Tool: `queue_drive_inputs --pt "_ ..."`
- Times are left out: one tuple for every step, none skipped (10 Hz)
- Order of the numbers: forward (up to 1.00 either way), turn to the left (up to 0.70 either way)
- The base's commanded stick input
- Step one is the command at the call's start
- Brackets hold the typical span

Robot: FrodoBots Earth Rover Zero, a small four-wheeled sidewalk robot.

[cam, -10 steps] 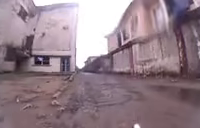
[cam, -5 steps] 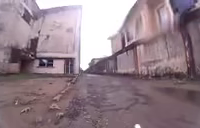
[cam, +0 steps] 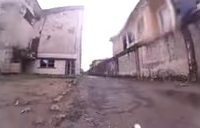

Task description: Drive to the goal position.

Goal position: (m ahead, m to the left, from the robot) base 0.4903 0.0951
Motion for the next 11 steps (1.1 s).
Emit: queue_drive_inputs --pt "0.50 -0.13" --pt "0.50 -0.13" --pt "0.50 -0.13" --pt "0.50 -0.13" --pt "0.50 -0.13" --pt "0.50 -0.13" --pt "0.50 -0.13" --pt "0.50 -0.13" --pt "0.50 -0.13" --pt "0.50 -0.13" --pt "0.50 -0.13"
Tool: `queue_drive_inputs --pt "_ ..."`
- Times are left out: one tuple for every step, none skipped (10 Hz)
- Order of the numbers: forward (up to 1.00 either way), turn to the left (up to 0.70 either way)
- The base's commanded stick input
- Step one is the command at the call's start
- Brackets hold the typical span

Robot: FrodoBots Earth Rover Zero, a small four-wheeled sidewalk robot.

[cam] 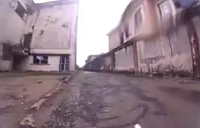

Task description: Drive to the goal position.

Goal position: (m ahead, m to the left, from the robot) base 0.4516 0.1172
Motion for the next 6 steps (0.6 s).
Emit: queue_drive_inputs --pt "0.50 -0.13" --pt "0.50 -0.13" --pt "0.50 -0.13" --pt "0.50 -0.13" --pt "0.50 -0.13" --pt "0.50 -0.09"
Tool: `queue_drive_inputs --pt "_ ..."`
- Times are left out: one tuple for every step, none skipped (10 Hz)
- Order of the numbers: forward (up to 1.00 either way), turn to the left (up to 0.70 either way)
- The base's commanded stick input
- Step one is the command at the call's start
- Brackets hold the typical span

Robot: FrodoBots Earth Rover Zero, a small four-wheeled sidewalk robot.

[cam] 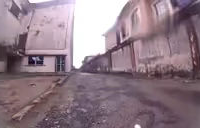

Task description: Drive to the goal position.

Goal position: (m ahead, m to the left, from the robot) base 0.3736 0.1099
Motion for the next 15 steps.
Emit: queue_drive_inputs --pt "0.50 -0.06" --pt "0.50 -0.03" --pt "0.50 0.01" --pt "0.50 0.04" --pt "0.50 0.08" --pt "0.50 0.11" --pt "0.50 0.14" --pt "0.50 0.18" --pt "0.50 0.21" --pt "0.50 0.29" --pt "0.50 0.45" --pt "0.50 0.61" --pt "0.50 0.74" --pt "0.50 0.74" --pt "0.50 0.74"
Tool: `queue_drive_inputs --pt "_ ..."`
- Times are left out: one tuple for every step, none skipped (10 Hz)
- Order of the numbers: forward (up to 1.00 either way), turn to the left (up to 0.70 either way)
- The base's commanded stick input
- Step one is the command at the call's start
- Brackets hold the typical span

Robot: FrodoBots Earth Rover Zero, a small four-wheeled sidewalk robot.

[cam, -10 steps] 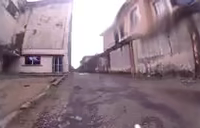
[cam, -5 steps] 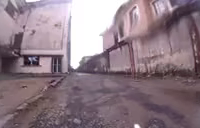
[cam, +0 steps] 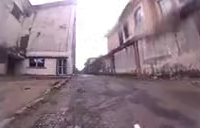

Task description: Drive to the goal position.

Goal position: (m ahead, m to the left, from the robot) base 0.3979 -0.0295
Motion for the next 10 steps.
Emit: queue_drive_inputs --pt "0.50 0.74" --pt "0.50 0.74" --pt "0.50 0.71" --pt "0.50 0.66" --pt "0.50 0.61" --pt "0.50 0.56" --pt "0.50 0.51" --pt "0.50 0.47" --pt "0.50 0.45" --pt "0.50 0.42"
